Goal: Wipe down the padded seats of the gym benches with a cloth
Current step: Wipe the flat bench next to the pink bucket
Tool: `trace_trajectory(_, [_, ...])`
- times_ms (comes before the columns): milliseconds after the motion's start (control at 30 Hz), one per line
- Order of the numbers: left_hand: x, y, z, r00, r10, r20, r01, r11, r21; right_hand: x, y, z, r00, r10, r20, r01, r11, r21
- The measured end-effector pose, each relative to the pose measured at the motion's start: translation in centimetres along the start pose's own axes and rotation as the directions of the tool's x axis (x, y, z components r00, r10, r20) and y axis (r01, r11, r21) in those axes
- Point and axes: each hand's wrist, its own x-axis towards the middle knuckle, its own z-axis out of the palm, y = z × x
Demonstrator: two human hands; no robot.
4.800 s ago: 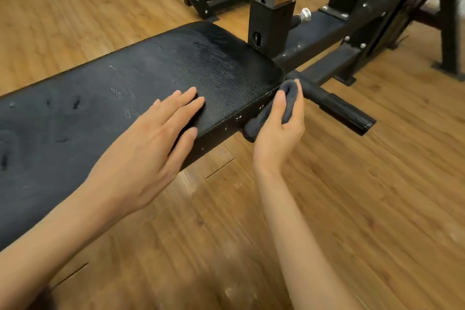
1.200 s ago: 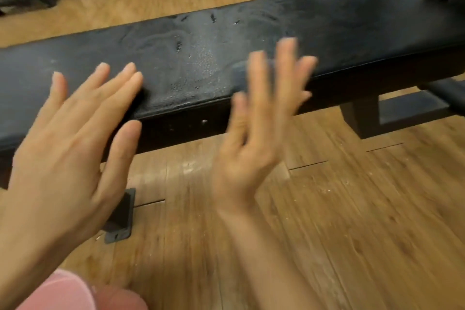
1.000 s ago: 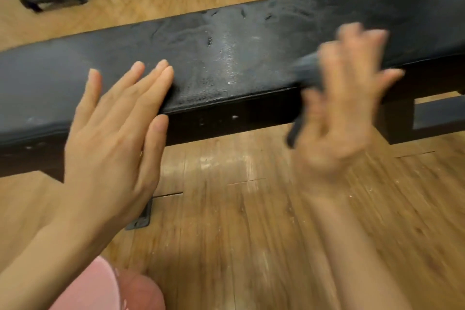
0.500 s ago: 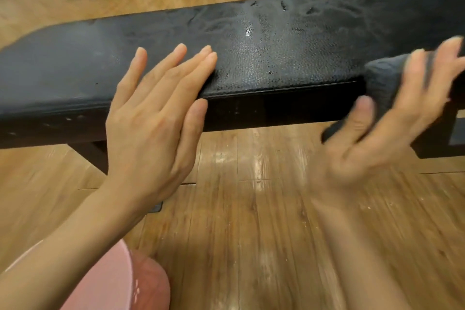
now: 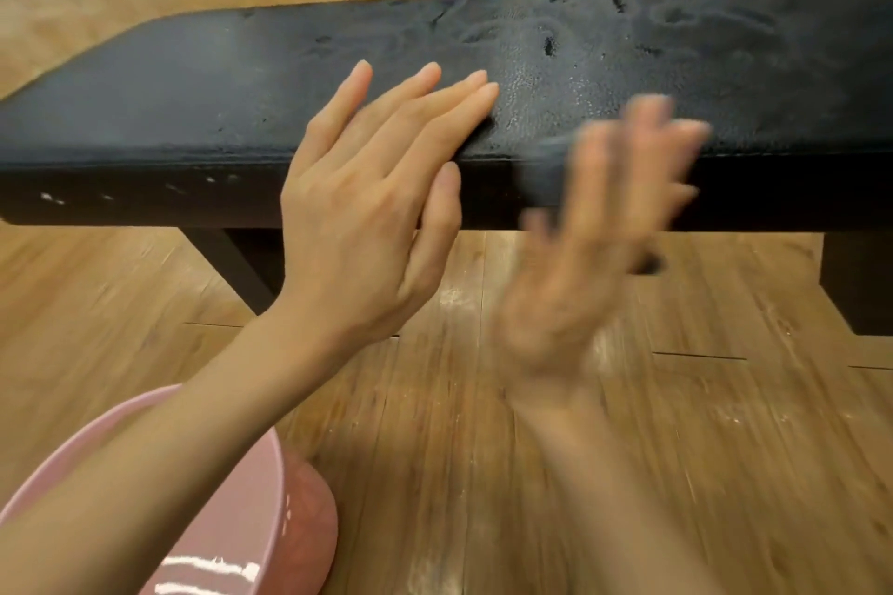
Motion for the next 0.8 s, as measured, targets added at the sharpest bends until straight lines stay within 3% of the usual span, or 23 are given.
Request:
trace_trajectory(67, [0.1, -0.3, -0.3, 1.000, -0.006, 0.022, 0.008, 0.995, -0.096, -1.2, -2.5, 2.0, 0.997, -0.070, 0.036, 0.072, 0.994, -0.080])
trace_trajectory(167, [-0.6, -1.5, -2.1, 0.998, -0.010, 0.056, 0.021, 0.978, -0.206, -0.5, -0.2, 1.1, 0.962, -0.257, 0.091, 0.268, 0.954, -0.136])
trace_trajectory(233, [-1.9, -4.0, -3.5, 0.998, -0.059, 0.018, 0.060, 0.989, -0.137, 0.3, 2.3, -1.0, 0.959, -0.266, 0.094, 0.277, 0.952, -0.128])
trace_trajectory(300, [-4.0, -8.0, -4.3, 0.988, -0.154, 0.010, 0.154, 0.986, -0.060, 0.7, 3.0, -2.0, 0.981, -0.185, 0.053, 0.189, 0.979, -0.071])
trace_trajectory(400, [-6.2, -12.8, -5.4, 0.959, -0.276, 0.059, 0.273, 0.960, 0.058, 0.6, 0.0, -0.3, 0.993, -0.107, 0.056, 0.109, 0.994, -0.026])
trace_trajectory(500, [-6.6, -12.9, -5.1, 0.951, -0.309, 0.014, 0.305, 0.945, 0.119, 0.2, -5.0, 3.1, 0.978, -0.194, 0.079, 0.198, 0.979, -0.052])
trace_trajectory(600, [-6.3, -12.1, -4.9, 0.956, -0.285, -0.068, 0.290, 0.953, 0.091, 0.8, -7.8, 4.4, 0.895, -0.409, 0.177, 0.412, 0.911, 0.022])
trace_trajectory(700, [-6.5, -12.7, -5.2, 0.963, -0.263, -0.054, 0.267, 0.960, 0.079, 2.5, -4.1, 1.9, 0.753, -0.598, 0.273, 0.615, 0.788, 0.030])
trace_trajectory(733, [-6.5, -12.8, -5.2, 0.966, -0.256, -0.047, 0.259, 0.963, 0.069, 2.8, -2.2, 0.7, 0.752, -0.593, 0.287, 0.619, 0.786, 0.001])
trace_trajectory(800, [-6.5, -12.8, -5.0, 0.967, -0.248, -0.060, 0.251, 0.967, 0.044, 2.7, 0.7, -1.0, 0.831, -0.503, 0.239, 0.533, 0.843, -0.078])
